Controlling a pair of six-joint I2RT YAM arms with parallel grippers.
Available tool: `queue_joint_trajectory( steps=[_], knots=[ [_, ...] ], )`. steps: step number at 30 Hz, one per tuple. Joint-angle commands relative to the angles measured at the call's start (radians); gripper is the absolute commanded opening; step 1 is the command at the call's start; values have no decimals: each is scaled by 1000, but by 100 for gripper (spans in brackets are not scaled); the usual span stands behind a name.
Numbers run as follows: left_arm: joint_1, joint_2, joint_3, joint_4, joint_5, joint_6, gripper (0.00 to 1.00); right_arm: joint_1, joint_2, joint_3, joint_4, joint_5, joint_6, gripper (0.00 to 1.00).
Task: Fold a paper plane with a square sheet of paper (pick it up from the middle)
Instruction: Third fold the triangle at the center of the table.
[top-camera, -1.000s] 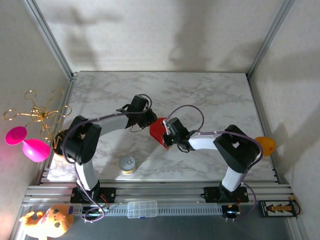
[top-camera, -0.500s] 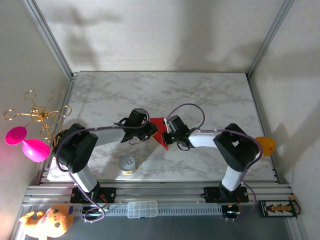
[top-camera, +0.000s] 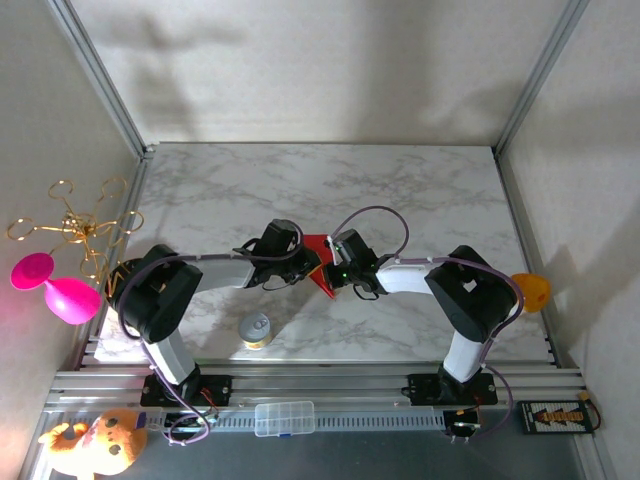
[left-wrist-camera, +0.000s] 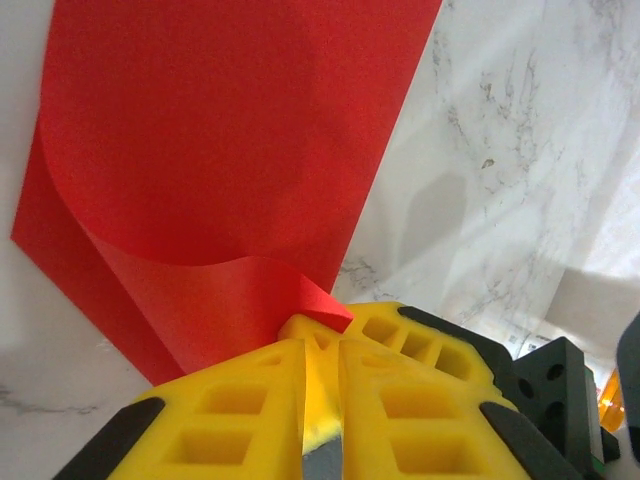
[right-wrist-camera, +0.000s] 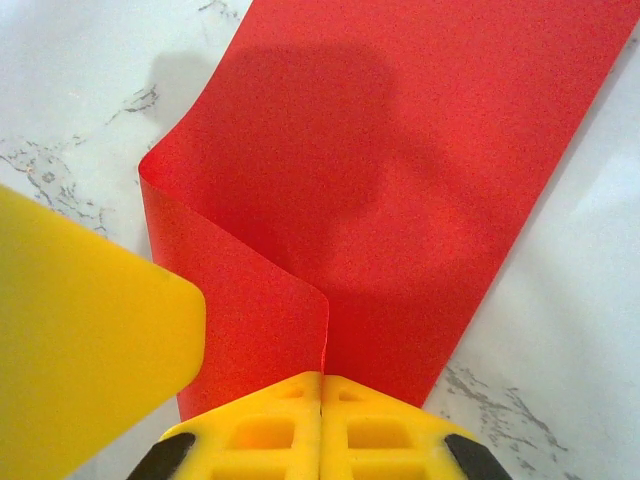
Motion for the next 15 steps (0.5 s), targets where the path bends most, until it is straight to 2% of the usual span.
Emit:
queue_joint_trajectory(
  steps=[1,15],
  knots=[
    [-12,24,-7,3,-7,4,15,-6,31,12,-56,-6,12,7],
    [-8,63,-5,-21,-15,38,14,-8,41,20,-65,-3,8,8]
  ],
)
